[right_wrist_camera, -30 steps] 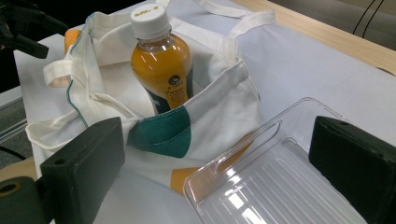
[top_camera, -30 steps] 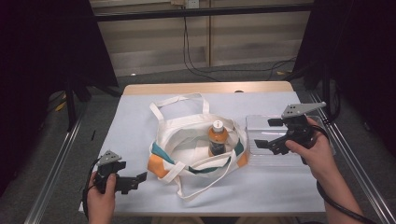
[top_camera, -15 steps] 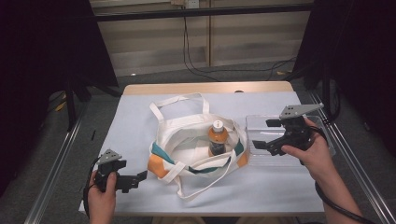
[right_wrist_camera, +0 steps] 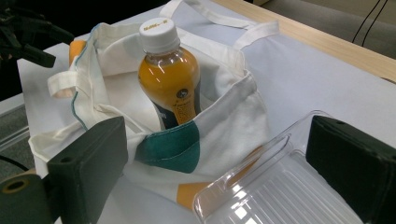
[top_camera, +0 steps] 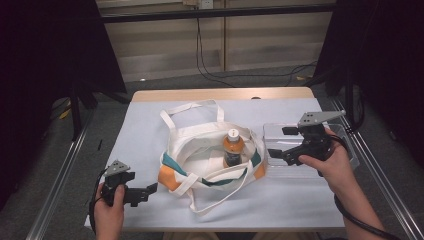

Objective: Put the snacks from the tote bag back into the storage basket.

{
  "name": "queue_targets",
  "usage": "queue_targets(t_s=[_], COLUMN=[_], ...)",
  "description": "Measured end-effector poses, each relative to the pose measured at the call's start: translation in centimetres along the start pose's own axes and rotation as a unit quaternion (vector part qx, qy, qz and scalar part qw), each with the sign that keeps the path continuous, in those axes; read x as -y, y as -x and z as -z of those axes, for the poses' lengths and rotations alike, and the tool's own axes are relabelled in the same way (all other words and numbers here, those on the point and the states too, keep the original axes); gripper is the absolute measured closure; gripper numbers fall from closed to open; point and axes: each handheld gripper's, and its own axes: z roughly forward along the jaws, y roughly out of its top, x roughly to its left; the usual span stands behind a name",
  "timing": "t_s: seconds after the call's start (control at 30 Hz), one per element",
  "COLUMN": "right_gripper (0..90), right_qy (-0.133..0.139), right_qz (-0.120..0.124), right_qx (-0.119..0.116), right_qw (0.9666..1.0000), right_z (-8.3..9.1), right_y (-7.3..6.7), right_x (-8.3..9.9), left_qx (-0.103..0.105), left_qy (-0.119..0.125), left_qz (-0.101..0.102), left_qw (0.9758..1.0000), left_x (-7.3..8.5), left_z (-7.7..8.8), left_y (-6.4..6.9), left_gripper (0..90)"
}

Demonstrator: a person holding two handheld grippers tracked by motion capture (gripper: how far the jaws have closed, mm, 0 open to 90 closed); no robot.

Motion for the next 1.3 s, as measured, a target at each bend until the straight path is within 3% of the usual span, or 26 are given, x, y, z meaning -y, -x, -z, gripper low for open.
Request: queue_targets(t_s=[0.4, 0.67, 0.97, 1.0, 1.3], right_gripper=[8.2, 9.3, 11.2, 11.5, 16.9], right_qy=[-0.004, -0.004, -0.004, -0.002, 0.004], right_qz=[0.007, 0.011, 0.014, 0.013, 0.012], right_qx=[-0.017, -0.028, -0.032, -0.033, -0.035], right_qw=[0.9998, 0.9996, 0.9994, 0.9994, 0.9993], right_z=[-1.7, -2.5, -3.5, -3.6, -4.3], right_y=[-1.0, -1.6, -2.0, -2.1, -2.3], right_x=[-0.4, -1.1, -1.6, -1.7, -2.0], left_qx=[-0.003, -0.004, -0.001, 0.002, 0.003], left_qy=[-0.004, 0.005, 0.000, -0.009, -0.005], left_qz=[-0.002, 0.013, 0.009, 0.000, 0.002], left_qw=[1.0000, 0.9999, 1.0000, 1.0000, 1.0000], left_x=[0.0, 0.3, -0.1, -0.2, -0.3], left_z=[0.2, 0.3, -0.5, -0.5, -0.5], left_y=[-0.3, -0.3, 0.0, -0.2, -0.2], left_gripper=[3.6, 3.6, 3.6, 3.6, 3.7])
